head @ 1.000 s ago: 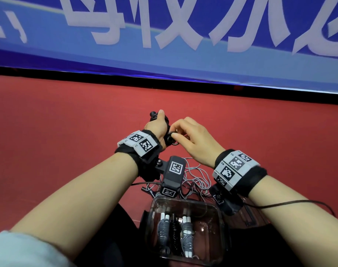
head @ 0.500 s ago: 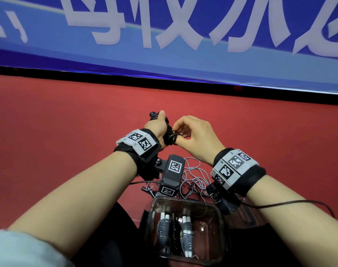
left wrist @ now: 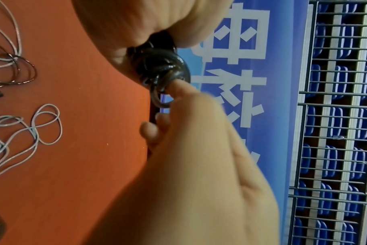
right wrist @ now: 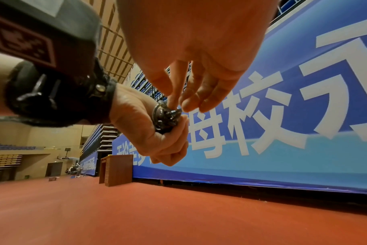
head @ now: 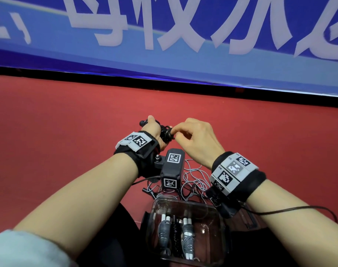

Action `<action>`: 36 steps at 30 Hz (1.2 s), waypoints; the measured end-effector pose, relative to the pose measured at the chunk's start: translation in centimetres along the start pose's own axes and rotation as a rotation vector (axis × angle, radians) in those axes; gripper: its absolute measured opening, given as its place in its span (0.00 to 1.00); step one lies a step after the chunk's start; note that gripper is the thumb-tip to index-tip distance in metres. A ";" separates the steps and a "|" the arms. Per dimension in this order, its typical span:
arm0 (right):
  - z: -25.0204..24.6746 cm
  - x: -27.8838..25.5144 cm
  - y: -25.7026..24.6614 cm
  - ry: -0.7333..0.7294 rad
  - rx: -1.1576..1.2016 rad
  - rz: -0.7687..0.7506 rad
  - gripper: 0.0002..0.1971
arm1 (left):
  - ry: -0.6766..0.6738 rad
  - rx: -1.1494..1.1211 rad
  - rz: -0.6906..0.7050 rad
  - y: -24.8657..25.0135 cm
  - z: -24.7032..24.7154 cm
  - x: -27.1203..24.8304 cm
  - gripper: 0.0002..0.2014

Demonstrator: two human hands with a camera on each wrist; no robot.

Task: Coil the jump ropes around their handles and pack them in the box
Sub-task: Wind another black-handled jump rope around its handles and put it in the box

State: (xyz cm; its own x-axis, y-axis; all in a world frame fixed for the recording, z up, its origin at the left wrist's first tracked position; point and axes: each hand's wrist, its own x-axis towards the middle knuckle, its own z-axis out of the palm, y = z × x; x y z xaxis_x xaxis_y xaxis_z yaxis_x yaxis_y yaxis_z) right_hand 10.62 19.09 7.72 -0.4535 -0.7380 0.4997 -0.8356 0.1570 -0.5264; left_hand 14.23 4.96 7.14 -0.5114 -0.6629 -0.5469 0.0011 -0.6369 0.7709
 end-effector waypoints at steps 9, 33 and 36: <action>0.0 0.1 0.1 0.071 0.069 0.081 0.05 | 0.024 -0.069 0.081 -0.5 0.2 0.1 0.20; -1.0 1.8 3.5 -0.108 0.447 0.324 0.16 | -0.554 0.110 -0.155 0.4 0.7 -4.1 0.29; -1.5 2.1 3.3 -0.026 0.507 0.294 0.16 | -0.592 0.045 -0.161 1.0 0.7 -4.7 0.29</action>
State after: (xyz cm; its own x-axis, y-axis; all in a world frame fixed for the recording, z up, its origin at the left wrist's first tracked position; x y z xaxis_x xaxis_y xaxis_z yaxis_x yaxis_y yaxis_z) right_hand 6.48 19.01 8.11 -0.6307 -0.7277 0.2696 -0.4205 0.0284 -0.9069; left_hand 16.09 7.73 10.70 -0.8924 -0.2204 -0.3938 -0.1457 -0.6851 0.7137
